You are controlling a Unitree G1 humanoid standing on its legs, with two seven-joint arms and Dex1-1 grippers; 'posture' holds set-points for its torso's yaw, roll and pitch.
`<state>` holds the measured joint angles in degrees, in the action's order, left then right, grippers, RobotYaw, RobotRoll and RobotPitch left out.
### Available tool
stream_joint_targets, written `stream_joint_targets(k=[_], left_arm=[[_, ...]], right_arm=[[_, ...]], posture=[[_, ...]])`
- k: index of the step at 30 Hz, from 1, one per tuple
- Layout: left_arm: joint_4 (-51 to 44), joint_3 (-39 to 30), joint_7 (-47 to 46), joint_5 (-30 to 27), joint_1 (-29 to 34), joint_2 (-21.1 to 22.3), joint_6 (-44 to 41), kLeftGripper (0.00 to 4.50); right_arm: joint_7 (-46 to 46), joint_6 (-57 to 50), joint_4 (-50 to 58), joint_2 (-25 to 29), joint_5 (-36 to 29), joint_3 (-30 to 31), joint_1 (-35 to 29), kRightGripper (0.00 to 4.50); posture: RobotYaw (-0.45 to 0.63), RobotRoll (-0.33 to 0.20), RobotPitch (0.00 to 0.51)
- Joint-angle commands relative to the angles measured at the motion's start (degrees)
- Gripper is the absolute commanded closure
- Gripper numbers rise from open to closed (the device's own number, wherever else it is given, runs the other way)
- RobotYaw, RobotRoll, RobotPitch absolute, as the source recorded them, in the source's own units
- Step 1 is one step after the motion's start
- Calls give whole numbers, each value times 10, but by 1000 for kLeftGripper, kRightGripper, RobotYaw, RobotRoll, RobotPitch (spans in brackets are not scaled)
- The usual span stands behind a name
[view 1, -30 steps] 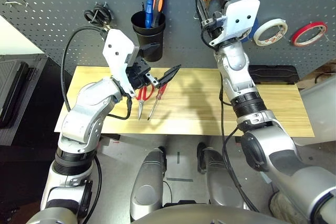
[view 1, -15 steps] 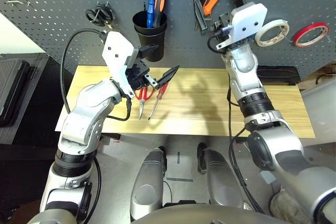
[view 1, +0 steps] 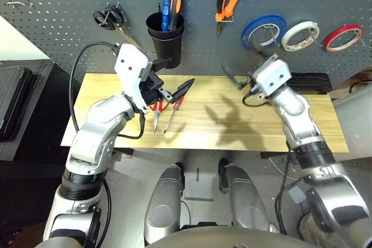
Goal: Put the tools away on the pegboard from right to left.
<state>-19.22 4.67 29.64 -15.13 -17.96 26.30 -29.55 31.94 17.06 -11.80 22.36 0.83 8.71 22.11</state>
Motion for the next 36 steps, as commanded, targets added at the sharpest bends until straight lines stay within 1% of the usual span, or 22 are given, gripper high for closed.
stream_joint_targets(k=[1,5,10,13,15,21,26,30,36], left_arm=[[62,31,-19,32,14,-23,-3,0],[161,43,-46,60,-1,-64,21,0],[280,41,-69,83,-41,-110,51,0],[371,35,-84,96,-74,-138,79,0],[411,29,-89,100,-89,-148,96,0],[617,13,-120,119,-167,-186,178,0],[767,7,-142,144,-227,-200,262,0],[836,-2,-143,148,-258,-213,296,0],[881,-4,-141,160,-272,-228,323,0]], right_arm=[[44,-70,13,22,6,23,-34,9],[71,-95,12,44,24,44,-60,9],[88,-138,19,54,39,60,-72,9],[99,-172,27,63,50,72,-82,9],[102,-180,34,67,55,76,-87,9],[103,-209,66,81,57,67,-104,9],[89,-211,101,83,62,61,-111,9],[82,-223,118,81,62,59,-114,9],[78,-226,120,84,63,58,-117,9]], posture=[[193,0,266],[186,0,263],[180,0,260],[162,0,260],[156,0,263],[131,0,268],[115,0,266],[99,0,260],[96,0,254]])
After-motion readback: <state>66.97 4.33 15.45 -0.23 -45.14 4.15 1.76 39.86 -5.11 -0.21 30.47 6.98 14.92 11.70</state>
